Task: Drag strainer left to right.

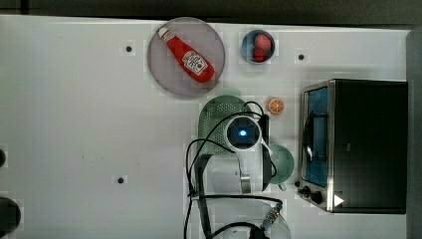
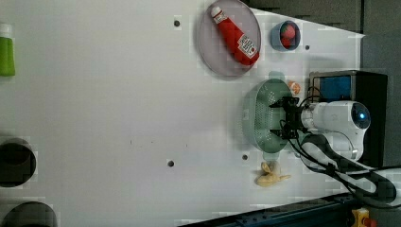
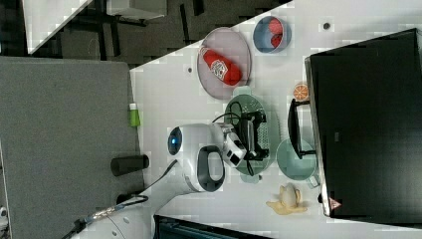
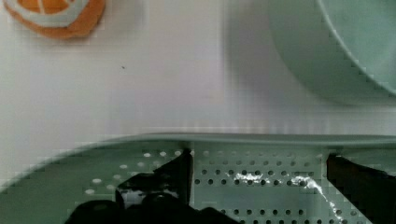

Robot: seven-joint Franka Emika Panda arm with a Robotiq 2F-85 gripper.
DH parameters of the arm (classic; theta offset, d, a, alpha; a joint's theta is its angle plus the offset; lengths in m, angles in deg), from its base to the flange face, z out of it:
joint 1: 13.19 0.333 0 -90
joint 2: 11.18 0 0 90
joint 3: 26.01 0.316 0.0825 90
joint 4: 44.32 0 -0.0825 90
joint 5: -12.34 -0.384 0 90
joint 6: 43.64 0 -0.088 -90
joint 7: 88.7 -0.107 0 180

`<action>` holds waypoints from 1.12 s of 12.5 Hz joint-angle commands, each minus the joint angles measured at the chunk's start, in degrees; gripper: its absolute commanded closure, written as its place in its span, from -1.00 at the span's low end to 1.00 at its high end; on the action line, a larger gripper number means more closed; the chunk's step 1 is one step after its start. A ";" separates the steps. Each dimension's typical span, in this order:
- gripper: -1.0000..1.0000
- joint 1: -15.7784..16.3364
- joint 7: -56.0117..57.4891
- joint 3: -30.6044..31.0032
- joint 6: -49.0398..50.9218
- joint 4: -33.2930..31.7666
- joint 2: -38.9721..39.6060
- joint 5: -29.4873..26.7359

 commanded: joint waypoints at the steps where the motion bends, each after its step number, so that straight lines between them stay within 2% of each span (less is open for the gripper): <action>1: -1.00 -0.02 9.90 -0.47 -0.66 -0.58 -1.80 -0.15; 5: -1.00 -0.03 16.57 4.22 2.01 -1.06 -9.42 -0.58; 10: -1.00 0.05 18.59 9.34 23.55 3.54 -23.16 -0.96; 12: -1.00 0.09 24.93 9.95 33.21 6.04 -28.12 -5.27; 14: -1.00 0.03 34.90 9.33 41.65 8.03 -32.72 -14.12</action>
